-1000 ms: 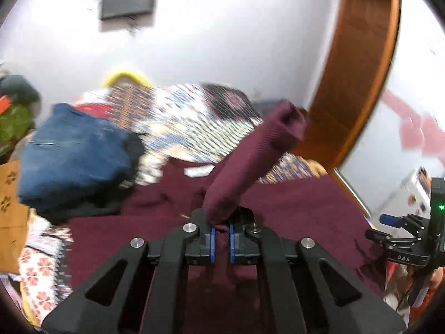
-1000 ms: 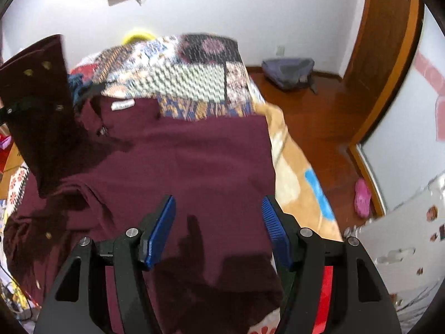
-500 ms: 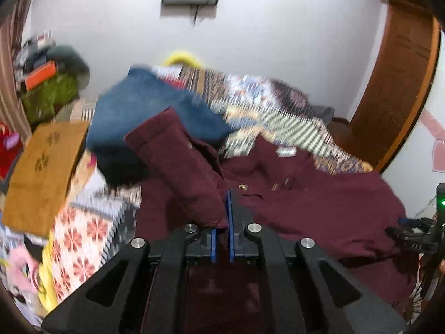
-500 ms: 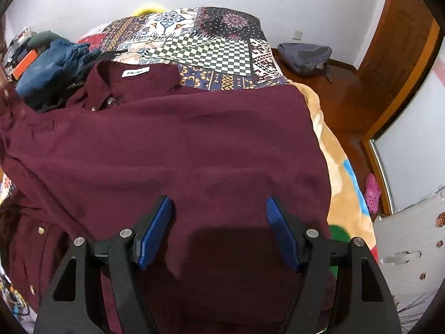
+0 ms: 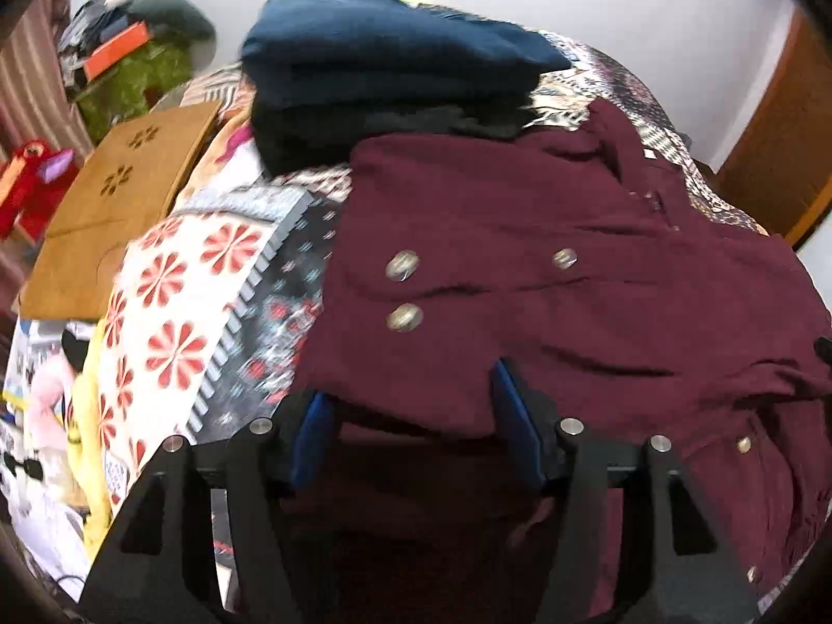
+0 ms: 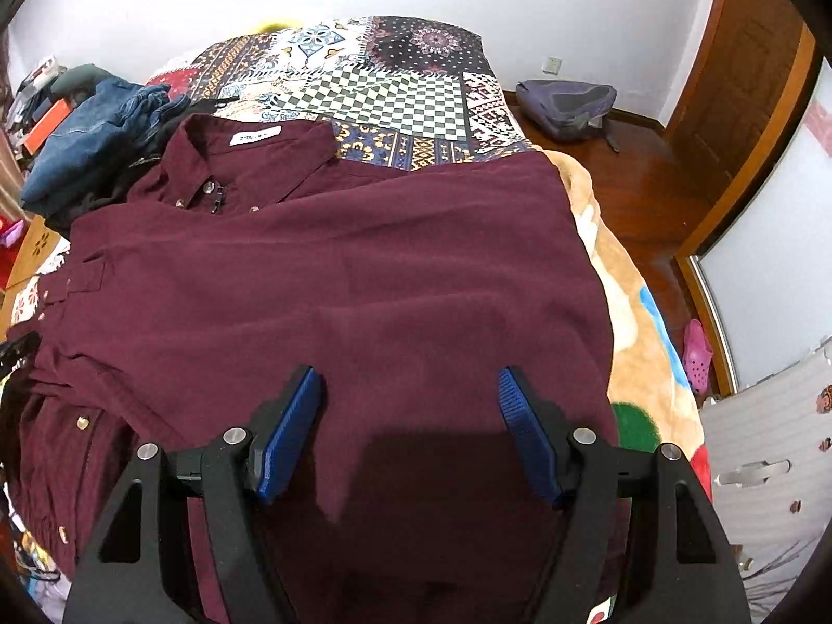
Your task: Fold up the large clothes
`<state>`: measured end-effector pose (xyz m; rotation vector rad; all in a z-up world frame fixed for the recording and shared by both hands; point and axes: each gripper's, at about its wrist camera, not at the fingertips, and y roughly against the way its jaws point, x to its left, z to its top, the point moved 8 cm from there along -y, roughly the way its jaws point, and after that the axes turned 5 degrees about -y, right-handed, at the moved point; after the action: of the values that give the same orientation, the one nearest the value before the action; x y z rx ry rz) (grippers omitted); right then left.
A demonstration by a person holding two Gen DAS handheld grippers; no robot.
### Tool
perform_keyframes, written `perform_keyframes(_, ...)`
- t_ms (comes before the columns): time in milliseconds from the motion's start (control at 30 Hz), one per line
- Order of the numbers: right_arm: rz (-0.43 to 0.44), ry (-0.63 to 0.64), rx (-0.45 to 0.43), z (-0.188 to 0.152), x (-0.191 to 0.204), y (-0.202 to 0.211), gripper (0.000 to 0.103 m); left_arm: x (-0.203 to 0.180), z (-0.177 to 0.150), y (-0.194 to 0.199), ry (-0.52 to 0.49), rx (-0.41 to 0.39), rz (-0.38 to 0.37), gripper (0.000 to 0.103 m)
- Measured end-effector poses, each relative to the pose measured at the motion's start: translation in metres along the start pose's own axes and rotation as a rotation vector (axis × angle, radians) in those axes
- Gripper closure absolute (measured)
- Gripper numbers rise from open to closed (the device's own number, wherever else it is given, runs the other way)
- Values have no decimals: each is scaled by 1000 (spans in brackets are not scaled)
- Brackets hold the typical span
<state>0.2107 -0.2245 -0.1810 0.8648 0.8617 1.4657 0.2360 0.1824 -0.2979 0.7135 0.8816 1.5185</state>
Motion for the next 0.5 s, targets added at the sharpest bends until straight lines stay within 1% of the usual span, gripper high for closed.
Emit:
perform_keyframes(67, -6, 7, -6, -1, -1, 3, 35, 10, -8, 2, 33, 20, -34, 42)
perform_keyframes(100, -11, 10, -10, -1, -2, 5, 35, 17, -10, 4, 45, 24, -28, 42)
perform_keyframes(133, -16, 14, -13, -1, -3, 6, 35, 21, -11, 7, 44, 24, -8, 42)
perform_keyframes(167, -20, 19, -21, 0, -4, 10, 35, 27, -12, 12, 35, 19, 29, 42)
perform_keyframes(200, -22, 22, -29, 0, -5, 13, 35, 31, -11, 16, 29, 14, 45, 42)
perform_keyframes(300, -38, 38, -56, 3, -7, 24, 35, 43, -9, 27, 33, 2, 45, 42)
perform_keyframes(400, -58, 63, -115, 8, -11, 43, 35, 46, -2, 37, 29, -19, 47, 42)
perform_keyframes(500, -30, 71, -154, 8, -13, 62, 35, 41, 4, 50, 11, -51, 44, 41)
